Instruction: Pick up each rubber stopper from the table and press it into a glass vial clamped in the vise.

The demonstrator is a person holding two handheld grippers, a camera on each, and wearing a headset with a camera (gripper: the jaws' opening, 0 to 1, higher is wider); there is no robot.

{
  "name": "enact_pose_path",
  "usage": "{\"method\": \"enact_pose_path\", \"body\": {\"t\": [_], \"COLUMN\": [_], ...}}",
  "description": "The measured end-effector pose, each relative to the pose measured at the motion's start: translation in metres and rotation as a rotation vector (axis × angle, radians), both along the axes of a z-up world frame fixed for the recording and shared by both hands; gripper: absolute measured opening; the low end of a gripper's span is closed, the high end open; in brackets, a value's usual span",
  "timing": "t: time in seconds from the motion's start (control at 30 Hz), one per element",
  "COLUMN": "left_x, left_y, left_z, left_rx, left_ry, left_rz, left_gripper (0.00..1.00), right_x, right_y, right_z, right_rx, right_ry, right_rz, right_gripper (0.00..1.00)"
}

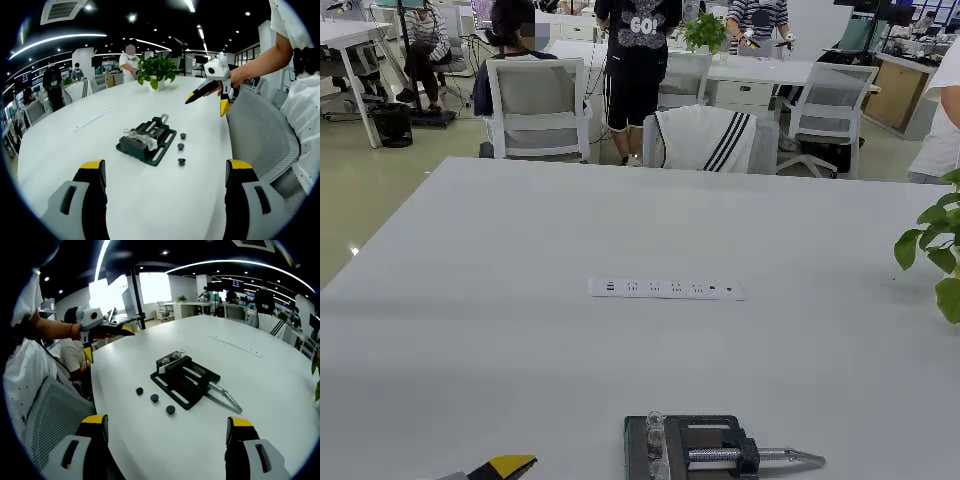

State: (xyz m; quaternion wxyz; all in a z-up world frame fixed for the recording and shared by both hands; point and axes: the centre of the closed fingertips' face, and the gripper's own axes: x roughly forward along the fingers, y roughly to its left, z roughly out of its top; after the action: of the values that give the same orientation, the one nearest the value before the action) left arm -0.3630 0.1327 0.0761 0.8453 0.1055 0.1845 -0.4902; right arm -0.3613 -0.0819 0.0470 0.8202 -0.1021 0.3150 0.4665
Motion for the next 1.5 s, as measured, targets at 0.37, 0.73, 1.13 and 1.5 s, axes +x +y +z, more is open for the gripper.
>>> {"method": "enact_pose_path", "body": {"t": [0.37, 0.73, 1.13, 1.5], "left_x": [-0.001, 0.001, 0.003, 0.005], "left_y": [-0.002, -0.004, -0.003, -0.002], "left_z": [0.000, 0.000, -0.005, -0.011], "left_rx": [0.008, 0.010, 0.009, 0.005], "left_ry": [0.002, 0.004, 0.015, 0.019], "left_rz": [-0.008, -0.012, -0.009, -0.010], "left_gripper": [0.99, 0.99, 0.99, 0.99], "right_x": [0.002, 0.004, 0.004, 0.008], "right_y": [-0.004, -0.003, 0.000, 0.012], "right_z": [0.000, 0.001, 0.000, 0.004], "right_rx": [0.002, -0.001, -0.005, -0.054], "right_ry": [-0.003, -0.009, 0.005, 0.022], "right_rz": [0.006, 0.016, 0.034, 0.110], "right_gripper": [0.97, 0.96, 0.96, 0.92]}}
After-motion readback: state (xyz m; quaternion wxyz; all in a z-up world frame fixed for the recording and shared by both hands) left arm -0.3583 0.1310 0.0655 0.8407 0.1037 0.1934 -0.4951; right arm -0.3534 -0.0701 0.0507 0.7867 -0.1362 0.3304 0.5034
